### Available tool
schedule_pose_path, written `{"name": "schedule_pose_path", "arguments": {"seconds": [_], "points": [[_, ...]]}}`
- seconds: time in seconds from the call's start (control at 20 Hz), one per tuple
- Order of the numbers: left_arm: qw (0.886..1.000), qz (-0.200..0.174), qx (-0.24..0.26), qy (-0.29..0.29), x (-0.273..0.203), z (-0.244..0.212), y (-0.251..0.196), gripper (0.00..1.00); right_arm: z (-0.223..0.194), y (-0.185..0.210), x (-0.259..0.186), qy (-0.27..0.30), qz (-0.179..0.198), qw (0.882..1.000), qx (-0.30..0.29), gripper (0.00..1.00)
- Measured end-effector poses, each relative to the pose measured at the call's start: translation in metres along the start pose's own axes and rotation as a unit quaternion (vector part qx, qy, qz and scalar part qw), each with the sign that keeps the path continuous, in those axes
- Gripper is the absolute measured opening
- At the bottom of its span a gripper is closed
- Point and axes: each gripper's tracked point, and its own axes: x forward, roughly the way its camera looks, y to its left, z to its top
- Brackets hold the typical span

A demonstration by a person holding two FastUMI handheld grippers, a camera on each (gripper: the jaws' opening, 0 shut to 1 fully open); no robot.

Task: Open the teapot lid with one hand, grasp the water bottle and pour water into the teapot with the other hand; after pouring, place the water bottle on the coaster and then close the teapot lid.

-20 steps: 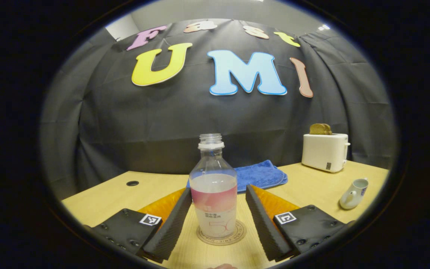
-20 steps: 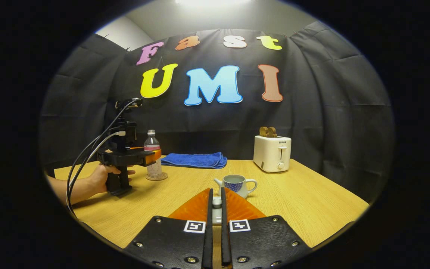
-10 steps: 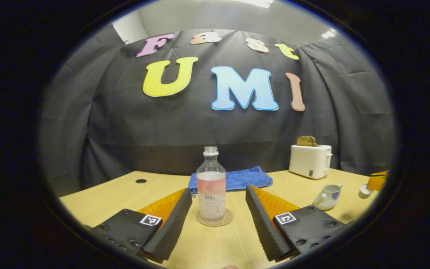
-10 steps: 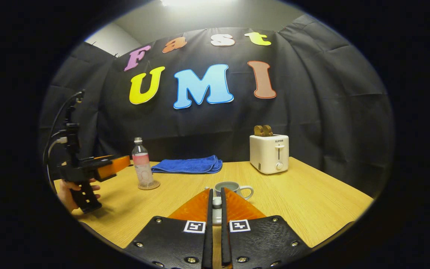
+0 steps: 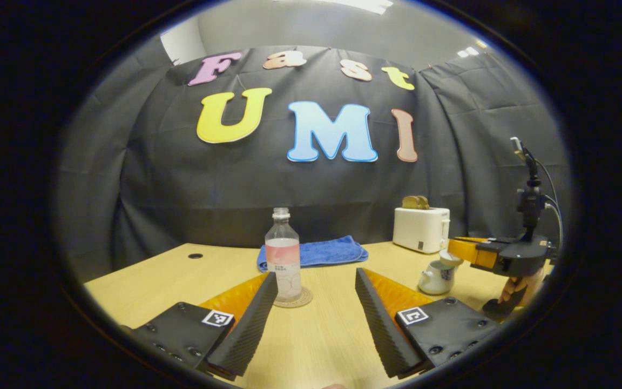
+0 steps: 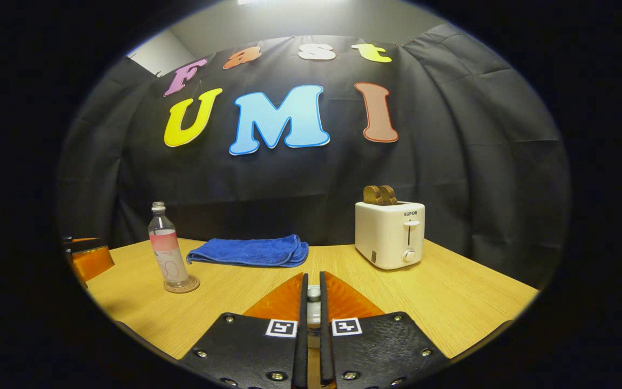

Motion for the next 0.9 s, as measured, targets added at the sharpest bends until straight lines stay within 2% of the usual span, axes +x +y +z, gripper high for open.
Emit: {"name": "schedule_pose_path", "arguments": {"seconds": [0.2,0.7,0.8,0.9], "points": [[1.0,-0.006,-0.02,0.02,0.004,-0.014,-0.001,1.0,-0.006,0.002,0.016,0.003,-0.005,1.0,-0.022,0.09],[1.0,0.003,-0.021,0.016,-0.001,-0.011,0.004,1.0,-0.028,0.003,0.02,0.044,-0.01,0.999,0.001,0.09],[1.0,0.006,-0.018,0.015,-0.002,-0.01,0.005,1.0,-0.024,0.002,0.016,0.039,-0.007,0.999,0.006,0.12],[1.0,0.007,-0.017,0.013,-0.003,-0.01,0.006,1.0,-0.012,0.001,0.013,0.021,-0.008,1.0,0.003,0.23]]}}
